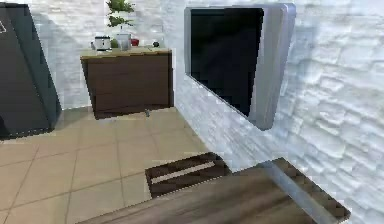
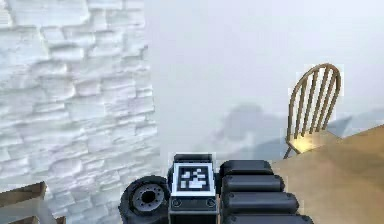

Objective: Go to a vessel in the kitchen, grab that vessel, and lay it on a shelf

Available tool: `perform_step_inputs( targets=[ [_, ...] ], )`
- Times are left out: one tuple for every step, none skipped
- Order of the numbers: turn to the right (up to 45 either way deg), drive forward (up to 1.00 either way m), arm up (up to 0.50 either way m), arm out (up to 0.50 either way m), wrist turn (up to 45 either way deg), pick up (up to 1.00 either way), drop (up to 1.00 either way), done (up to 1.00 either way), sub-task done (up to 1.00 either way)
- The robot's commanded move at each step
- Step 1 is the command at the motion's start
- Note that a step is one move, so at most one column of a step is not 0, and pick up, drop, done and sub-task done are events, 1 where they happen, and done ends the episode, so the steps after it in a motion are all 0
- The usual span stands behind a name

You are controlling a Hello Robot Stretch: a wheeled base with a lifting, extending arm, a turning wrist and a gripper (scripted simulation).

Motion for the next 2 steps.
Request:
perform_step_inputs(
  targets=[
    [-45.0, 0.00, 0.00, 0.00, 0.0, 0.00, 0.00, 0.00, 0.00],
    [-36.0, 0.00, 0.00, 0.00, 0.0, 0.00, 0.00, 0.00, 0.00]
  ],
)
